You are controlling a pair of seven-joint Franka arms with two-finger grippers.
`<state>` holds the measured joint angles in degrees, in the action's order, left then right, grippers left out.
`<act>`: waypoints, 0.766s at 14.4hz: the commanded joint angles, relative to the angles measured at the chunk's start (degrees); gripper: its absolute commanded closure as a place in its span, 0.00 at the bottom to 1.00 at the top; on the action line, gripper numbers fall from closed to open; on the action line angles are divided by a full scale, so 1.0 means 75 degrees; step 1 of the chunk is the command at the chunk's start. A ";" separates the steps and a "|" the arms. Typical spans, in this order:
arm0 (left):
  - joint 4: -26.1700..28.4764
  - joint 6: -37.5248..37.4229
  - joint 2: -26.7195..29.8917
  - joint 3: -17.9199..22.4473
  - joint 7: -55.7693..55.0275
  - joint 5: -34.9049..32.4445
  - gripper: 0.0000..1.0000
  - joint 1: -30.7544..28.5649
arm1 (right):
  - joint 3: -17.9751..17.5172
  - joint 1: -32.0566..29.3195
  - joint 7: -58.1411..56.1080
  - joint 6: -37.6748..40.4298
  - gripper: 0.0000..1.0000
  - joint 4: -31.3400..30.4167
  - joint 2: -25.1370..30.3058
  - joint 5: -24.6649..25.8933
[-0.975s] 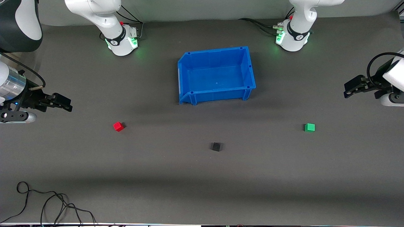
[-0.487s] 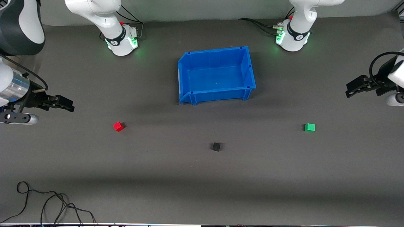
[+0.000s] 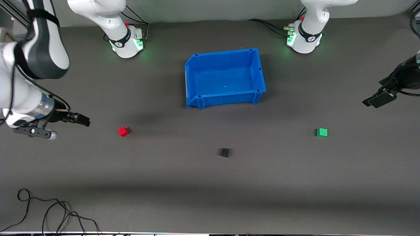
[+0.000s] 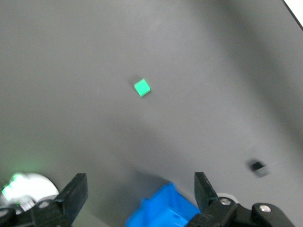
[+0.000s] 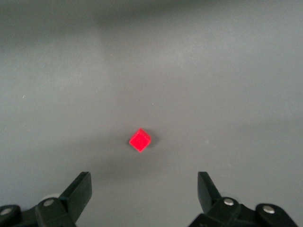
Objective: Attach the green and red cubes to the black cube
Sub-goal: 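Reach the right gripper toward the red cube while the left gripper waits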
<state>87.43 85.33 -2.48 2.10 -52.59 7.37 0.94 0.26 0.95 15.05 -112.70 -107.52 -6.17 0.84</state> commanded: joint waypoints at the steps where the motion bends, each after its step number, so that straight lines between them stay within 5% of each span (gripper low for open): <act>1: 0.0248 -0.0221 0.0097 0.0025 -0.1223 0.0749 0.00 -0.0616 | 0.0024 0.0014 0.1105 -0.0360 0.04 -0.0289 0.0003 -0.0124; 5: 0.0951 -0.0035 0.0120 0.0025 -0.2444 0.1545 0.00 -0.1354 | 0.0024 0.0037 0.4302 -0.0395 0.02 -0.0675 -0.0289 -0.0159; 11: 0.3106 0.1930 0.0261 0.0025 -0.2434 0.2402 0.00 -0.1755 | 0.0059 0.0061 0.6127 -0.1941 0.01 -0.1367 -0.0828 -0.0452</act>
<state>103.86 94.17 -2.69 2.78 -69.76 23.31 -11.95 0.29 1.00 58.89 -124.48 -116.58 -12.20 -1.31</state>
